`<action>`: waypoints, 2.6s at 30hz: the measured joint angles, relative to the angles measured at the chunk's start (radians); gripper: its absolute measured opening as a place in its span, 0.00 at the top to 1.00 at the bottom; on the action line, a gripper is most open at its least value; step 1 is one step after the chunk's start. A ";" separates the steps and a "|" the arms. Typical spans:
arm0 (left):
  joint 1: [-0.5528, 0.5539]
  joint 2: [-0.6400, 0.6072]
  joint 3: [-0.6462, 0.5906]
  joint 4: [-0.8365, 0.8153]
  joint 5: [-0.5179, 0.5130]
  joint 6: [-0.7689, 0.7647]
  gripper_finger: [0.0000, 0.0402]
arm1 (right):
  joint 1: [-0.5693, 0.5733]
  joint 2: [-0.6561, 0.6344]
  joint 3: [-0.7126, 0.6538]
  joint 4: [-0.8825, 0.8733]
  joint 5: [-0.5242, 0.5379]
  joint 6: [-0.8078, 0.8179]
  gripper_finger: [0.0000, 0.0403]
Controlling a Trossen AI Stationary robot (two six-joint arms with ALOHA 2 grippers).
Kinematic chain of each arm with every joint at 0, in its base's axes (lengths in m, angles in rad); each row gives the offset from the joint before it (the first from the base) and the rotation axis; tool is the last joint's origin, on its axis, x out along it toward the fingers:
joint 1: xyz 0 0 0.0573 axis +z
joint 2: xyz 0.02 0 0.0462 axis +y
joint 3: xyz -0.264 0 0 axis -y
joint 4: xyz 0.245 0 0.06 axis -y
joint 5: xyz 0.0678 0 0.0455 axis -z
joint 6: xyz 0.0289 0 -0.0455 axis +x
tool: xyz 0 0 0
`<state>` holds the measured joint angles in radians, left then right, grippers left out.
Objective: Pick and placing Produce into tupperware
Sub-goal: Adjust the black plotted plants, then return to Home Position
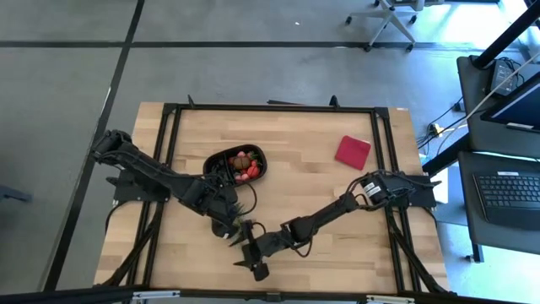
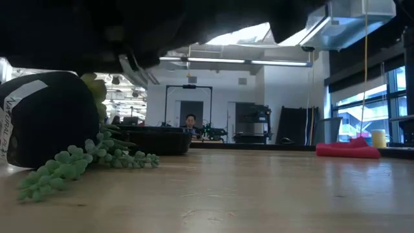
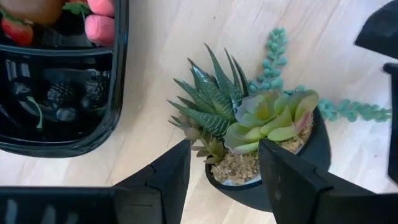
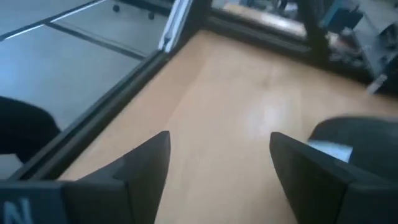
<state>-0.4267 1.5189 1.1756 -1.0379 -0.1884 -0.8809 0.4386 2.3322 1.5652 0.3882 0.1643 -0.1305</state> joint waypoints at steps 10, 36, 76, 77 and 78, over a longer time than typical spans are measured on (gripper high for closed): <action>-0.007 0.068 -0.040 0.065 0.088 -0.010 0.55 | -0.031 0.040 0.001 -0.018 -0.001 0.098 0.32; -0.271 0.026 -0.042 0.138 -0.098 -0.265 0.55 | -0.093 -0.005 0.000 -0.272 0.252 0.099 0.32; 0.204 -1.289 -0.734 0.639 -0.213 0.685 0.55 | -0.624 -1.834 -1.078 -0.525 0.271 -0.023 0.32; 0.226 -1.301 -0.736 0.639 -0.197 0.698 0.55 | -0.636 -1.869 -1.093 -0.541 0.268 -0.023 0.32; 0.247 -1.310 -0.737 0.639 -0.183 0.710 0.55 | -0.646 -1.901 -1.105 -0.554 0.267 -0.023 0.32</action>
<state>-0.1794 0.2090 0.4389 -0.3994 -0.3710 -0.1708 -0.2077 0.4316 0.4605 -0.1661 0.4316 -0.1532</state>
